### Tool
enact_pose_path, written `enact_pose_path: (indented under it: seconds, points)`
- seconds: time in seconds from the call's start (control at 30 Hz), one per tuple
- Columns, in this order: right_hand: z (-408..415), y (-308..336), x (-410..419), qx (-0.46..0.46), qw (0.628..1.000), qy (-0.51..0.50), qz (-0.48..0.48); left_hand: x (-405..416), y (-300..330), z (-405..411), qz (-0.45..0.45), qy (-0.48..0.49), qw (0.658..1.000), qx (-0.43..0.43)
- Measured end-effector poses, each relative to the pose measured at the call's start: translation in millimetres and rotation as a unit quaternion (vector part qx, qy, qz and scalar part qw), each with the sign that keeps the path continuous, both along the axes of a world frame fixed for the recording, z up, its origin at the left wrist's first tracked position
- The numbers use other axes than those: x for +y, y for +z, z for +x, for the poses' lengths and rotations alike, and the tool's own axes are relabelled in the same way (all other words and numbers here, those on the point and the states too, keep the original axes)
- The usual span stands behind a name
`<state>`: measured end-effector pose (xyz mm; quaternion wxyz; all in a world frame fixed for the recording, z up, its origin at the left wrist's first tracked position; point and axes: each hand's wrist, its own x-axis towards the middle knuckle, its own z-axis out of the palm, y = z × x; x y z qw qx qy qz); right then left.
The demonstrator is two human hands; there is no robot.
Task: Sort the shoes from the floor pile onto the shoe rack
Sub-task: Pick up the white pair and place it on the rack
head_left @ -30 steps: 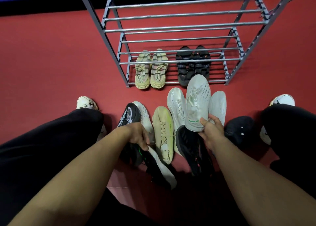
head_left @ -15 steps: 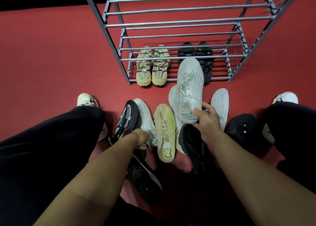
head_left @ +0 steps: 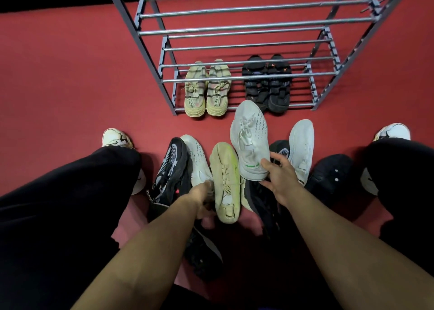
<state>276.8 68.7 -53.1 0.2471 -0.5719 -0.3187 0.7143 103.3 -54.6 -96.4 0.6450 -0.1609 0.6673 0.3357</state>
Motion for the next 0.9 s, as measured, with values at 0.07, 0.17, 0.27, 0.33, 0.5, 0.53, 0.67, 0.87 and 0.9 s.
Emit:
enact_pose_path:
  seconds: [0.07, 0.17, 0.27, 0.33, 0.5, 0.53, 0.67, 0.87, 0.9]
  points:
    - [0.5, -2.1, 0.5, 0.0, 1.0, 0.004, -0.005, 3.2, -3.8, -4.0, -0.013, 0.036, 0.999, 0.002]
    - [2.3, -3.5, 3.3, 0.003, 1.0, 0.011, -0.014, 4.8, -5.9, -3.7, -0.002, 0.034, 0.999, 0.022]
    - [3.2, -2.2, 4.6, 0.003, 1.0, 0.014, -0.017, 3.8, -3.5, 3.4, 0.024, 0.023, 0.999, 0.032]
    - [3.2, -1.1, 2.8, 0.007, 1.0, 0.011, -0.018, 3.2, -1.4, 5.7, 0.029, 0.04, 0.998, 0.031]
    - [6.5, 0.0, 2.4, 0.011, 1.0, 0.004, -0.022, 3.7, -13.3, 1.5, 0.034, 0.099, 0.994, 0.023]
    - [7.5, -0.4, 2.3, 0.01, 1.0, 0.005, -0.023, 3.8, -15.5, 0.2, 0.036, 0.114, 0.993, 0.017]
    - [11.7, -3.3, 2.9, 0.009, 0.999, 0.015, -0.03, 3.6, -17.0, -2.8, 0.043, 0.146, 0.988, 0.022]
    - [13.7, 2.8, 6.1, 0.002, 0.999, 0.035, -0.029, 21.2, 3.7, -10.4, 0.091, 0.206, 0.974, 0.03]
    - [12.4, 5.5, 6.2, 0.001, 0.999, 0.036, -0.029, 24.8, 10.9, -13.0, 0.105, 0.213, 0.971, 0.011]
